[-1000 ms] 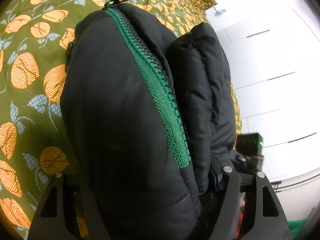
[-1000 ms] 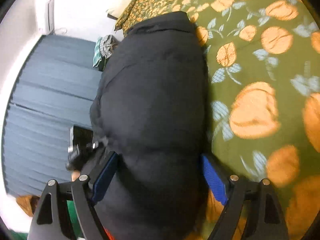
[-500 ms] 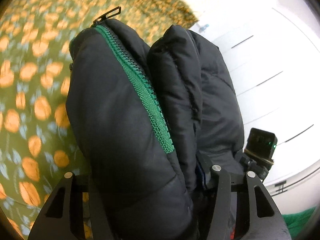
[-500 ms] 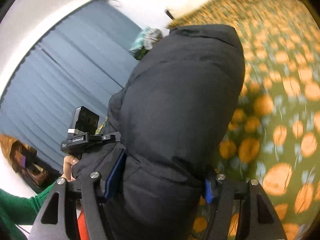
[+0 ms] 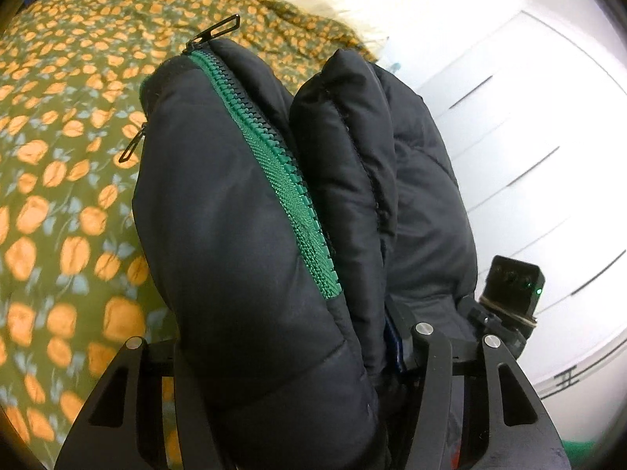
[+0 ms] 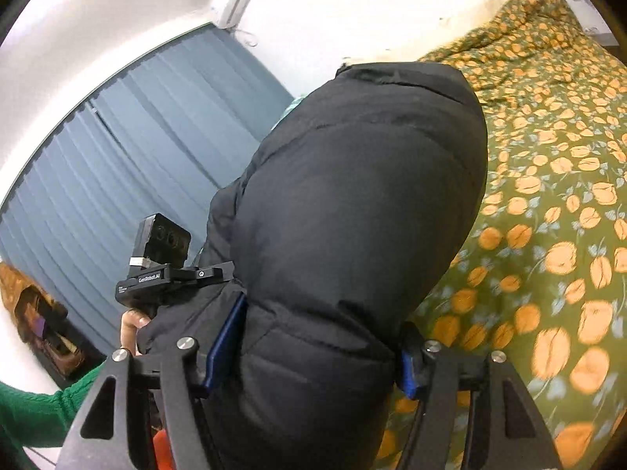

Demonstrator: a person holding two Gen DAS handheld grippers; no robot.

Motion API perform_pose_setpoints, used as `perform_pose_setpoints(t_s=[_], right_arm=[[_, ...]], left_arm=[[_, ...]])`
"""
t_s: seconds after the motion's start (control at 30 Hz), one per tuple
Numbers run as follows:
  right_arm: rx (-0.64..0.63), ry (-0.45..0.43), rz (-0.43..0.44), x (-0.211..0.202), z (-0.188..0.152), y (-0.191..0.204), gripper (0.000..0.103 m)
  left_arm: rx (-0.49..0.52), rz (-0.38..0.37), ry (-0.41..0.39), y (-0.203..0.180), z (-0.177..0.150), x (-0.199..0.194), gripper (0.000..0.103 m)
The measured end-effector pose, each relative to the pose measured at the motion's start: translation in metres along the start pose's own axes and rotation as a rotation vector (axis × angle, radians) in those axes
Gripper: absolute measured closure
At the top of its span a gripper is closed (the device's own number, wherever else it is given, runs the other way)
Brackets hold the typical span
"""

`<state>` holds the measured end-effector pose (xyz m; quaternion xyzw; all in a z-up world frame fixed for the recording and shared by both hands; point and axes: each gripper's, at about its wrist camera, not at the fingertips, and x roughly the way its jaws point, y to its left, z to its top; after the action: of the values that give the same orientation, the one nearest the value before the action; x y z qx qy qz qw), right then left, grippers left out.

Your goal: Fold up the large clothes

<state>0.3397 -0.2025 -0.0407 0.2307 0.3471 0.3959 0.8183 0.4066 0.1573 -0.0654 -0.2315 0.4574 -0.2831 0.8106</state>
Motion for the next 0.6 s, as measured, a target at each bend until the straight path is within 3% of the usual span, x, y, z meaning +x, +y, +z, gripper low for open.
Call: perform_pose_setpoints(t_s=[0.2,0.3,0.37,0.47,0.6], right_arm=[[0.102,0.076,-0.043,0.030,0.001,-0.078,0.037],[0.169,0.134,-0.082,0.040,-0.018,-0.113,0.036],[0.205,0.140,-0.084,0.039,-0.029,-0.126,0.035],[0.231,0.140,-0.091,0.030,-0.037,-0.129,0.028],[0.229,0.145,-0.196,0.011,-0.035,-0.120,0.023]], left_arm=[[-0.040,0.059,0.105,0.040,0.006,0.082,0.043],[-0.066,0.065,0.117,0.059,-0.007,0.105,0.030],[-0.069,0.060,0.102,0.061,-0.012,0.106,0.019],[-0.028,0.101,0.090,0.050,-0.017,0.096,0.017],[0.133,0.271,0.039,0.012,-0.029,0.059,0.016]])
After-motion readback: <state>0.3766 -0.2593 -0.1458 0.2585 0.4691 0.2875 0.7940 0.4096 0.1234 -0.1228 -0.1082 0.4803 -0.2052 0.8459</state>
